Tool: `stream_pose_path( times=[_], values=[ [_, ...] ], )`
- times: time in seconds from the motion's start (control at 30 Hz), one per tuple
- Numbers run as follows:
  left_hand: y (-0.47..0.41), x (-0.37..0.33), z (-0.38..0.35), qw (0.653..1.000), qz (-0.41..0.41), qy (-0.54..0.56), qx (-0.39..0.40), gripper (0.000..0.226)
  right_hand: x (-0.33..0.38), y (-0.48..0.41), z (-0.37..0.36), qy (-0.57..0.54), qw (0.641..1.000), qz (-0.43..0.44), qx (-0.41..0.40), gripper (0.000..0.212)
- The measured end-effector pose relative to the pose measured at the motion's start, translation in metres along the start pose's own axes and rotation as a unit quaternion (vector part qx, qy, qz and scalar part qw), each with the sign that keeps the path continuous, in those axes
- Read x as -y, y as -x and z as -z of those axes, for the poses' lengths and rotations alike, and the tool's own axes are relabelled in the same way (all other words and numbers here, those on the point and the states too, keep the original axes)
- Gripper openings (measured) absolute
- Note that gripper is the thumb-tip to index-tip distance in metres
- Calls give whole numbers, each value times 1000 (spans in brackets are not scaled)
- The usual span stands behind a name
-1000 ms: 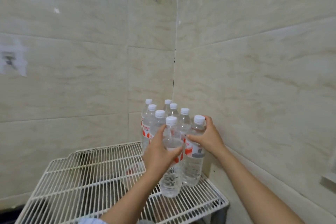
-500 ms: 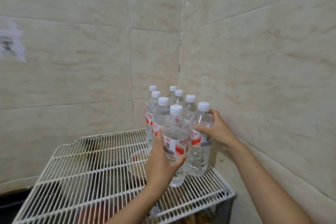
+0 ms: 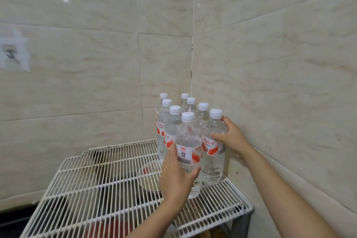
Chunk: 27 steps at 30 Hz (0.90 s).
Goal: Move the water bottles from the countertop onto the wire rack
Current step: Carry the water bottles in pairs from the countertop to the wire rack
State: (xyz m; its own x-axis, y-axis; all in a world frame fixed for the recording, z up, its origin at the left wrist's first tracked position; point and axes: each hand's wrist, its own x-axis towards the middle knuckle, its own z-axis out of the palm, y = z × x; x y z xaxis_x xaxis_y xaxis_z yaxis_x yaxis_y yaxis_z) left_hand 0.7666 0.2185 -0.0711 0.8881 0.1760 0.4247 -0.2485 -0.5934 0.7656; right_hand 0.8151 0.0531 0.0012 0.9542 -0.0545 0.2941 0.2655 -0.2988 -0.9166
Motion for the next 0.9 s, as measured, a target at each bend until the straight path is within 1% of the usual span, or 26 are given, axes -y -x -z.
stream_pose_path(
  times=[0.1, 0.17, 0.33, 0.43, 0.57, 0.67, 0.83, 0.9],
  values=[
    [3, 0, -2, 1000, -9, -23, -8, 106, 3, -1, 2, -11, 999, -7, 36, 46],
    [4, -2, -4, 1000, -1, -29, -10, 106, 3, 1, 0, -23, 999, -11, 41, 48],
    [3, -6, -12, 998, 30, -52, -27, 98, 3, 11, -7, -10, 999, 9, -37, 49],
    [3, -9, -19, 996, 36, -60, -57, 96, 2, 13, -7, 7, 998, 17, -59, 49],
    [4, -13, -27, 994, 66, -55, -72, 98, 1, 12, -13, 24, 996, 30, -84, 49],
    [5, -14, -30, 992, 74, -54, -88, 101, 2, 11, -15, 30, 995, 27, -91, 55],
    [13, -14, -18, 993, 90, -74, -35, 115, 2, 26, -14, 32, 998, 11, -61, 64],
    [17, -10, -7, 993, 92, -70, -38, 114, 1, 38, -12, 35, 996, 3, -77, 74]
  ],
)
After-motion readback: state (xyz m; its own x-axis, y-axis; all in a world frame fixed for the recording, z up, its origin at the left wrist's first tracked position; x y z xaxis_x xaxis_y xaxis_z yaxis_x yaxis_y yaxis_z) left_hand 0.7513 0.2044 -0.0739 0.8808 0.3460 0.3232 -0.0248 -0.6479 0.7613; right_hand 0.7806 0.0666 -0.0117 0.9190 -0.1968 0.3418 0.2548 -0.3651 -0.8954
